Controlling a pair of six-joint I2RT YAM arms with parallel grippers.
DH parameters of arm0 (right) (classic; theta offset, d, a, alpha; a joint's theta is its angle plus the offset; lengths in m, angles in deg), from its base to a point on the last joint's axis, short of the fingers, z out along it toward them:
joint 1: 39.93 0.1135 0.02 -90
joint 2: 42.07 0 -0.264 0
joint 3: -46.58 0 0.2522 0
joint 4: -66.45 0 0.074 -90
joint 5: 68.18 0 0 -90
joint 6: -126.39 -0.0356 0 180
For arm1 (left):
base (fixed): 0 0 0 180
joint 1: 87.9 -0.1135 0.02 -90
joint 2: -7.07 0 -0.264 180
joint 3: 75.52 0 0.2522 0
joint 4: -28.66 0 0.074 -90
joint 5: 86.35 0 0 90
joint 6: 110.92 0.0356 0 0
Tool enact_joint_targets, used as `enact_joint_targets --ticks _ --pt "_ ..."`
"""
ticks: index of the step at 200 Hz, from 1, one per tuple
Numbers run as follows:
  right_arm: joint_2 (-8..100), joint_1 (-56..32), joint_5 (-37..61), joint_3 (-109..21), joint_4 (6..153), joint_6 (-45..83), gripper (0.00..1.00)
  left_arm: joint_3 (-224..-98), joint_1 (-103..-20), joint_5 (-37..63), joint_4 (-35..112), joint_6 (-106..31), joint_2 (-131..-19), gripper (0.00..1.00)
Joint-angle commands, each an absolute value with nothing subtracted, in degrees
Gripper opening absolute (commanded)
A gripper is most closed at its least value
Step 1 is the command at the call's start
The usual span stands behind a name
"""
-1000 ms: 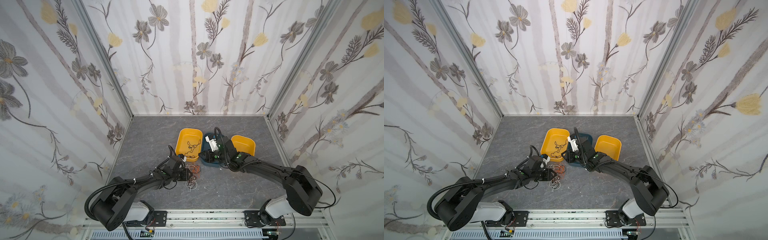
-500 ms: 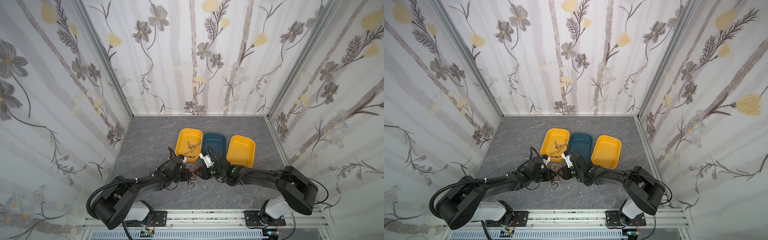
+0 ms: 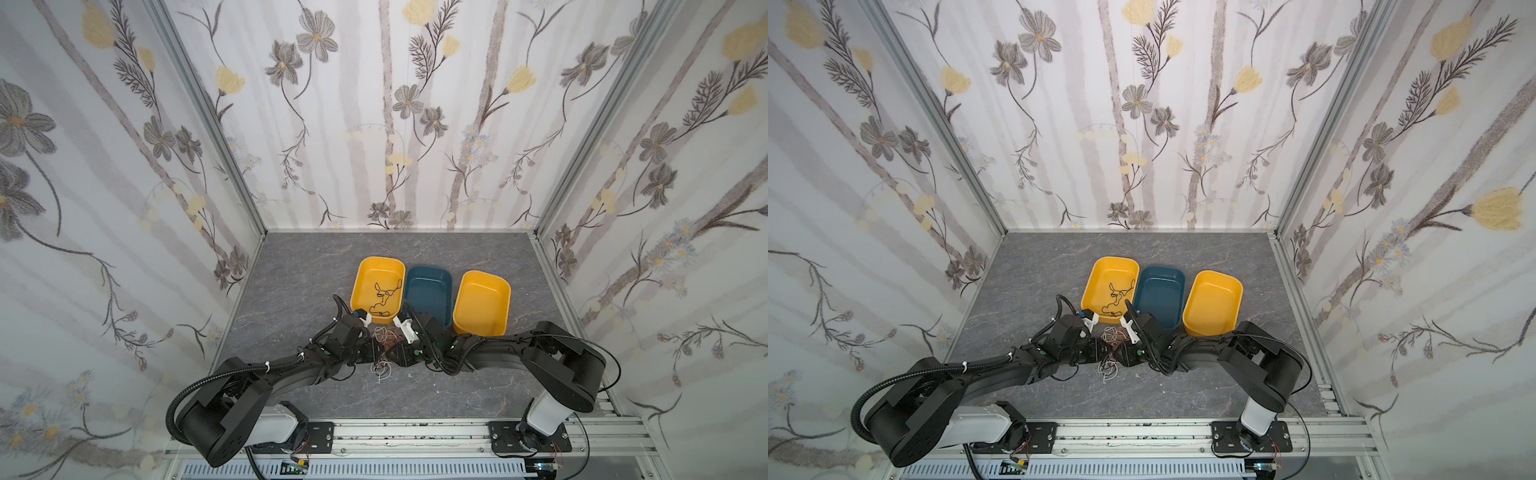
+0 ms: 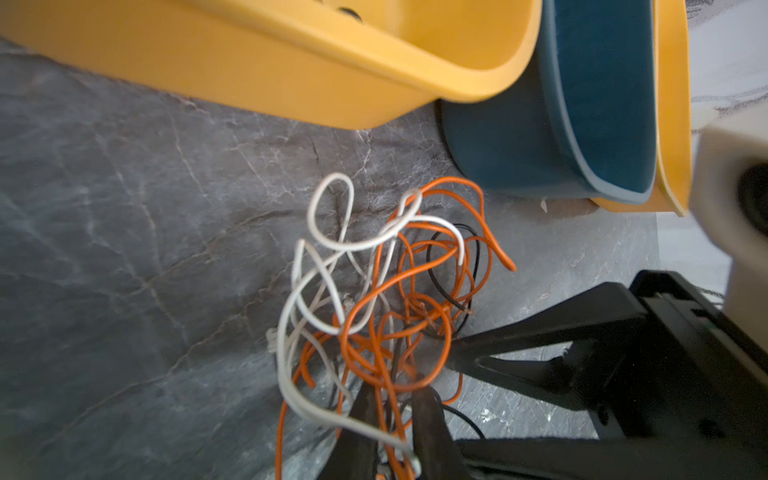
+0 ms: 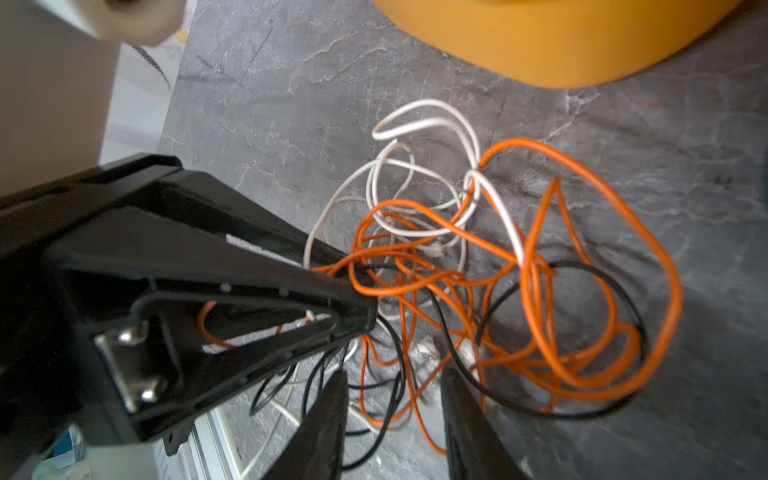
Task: Untangle the cables
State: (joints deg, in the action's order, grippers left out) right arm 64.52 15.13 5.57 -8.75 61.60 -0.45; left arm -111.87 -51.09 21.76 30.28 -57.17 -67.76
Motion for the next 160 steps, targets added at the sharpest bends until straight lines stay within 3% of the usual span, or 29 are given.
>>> enact_joint_targets --ticks 1,46,68,104,160 --pt "65.4 15.3 4.3 -9.5 58.3 -1.2 0.33 -112.0 -51.2 20.8 30.0 -57.5 -67.1 0.20" --pt "64.9 15.3 4.2 -9.5 58.9 -1.4 0.07 -113.4 -51.3 20.0 31.8 -56.5 -67.0 0.27" --pt "64.4 15.3 4.4 -9.5 59.2 -1.3 0.00 -114.5 -51.5 19.5 33.4 -55.4 -67.8 0.39" --pt "62.6 15.4 4.8 -9.0 60.5 -0.5 0.00 -116.8 -52.1 19.2 36.4 -52.9 -69.0 0.54" --pt "58.2 16.5 8.2 -7.7 65.7 1.9 0.00 -119.5 -53.8 20.6 37.8 -50.5 -74.9 0.62"
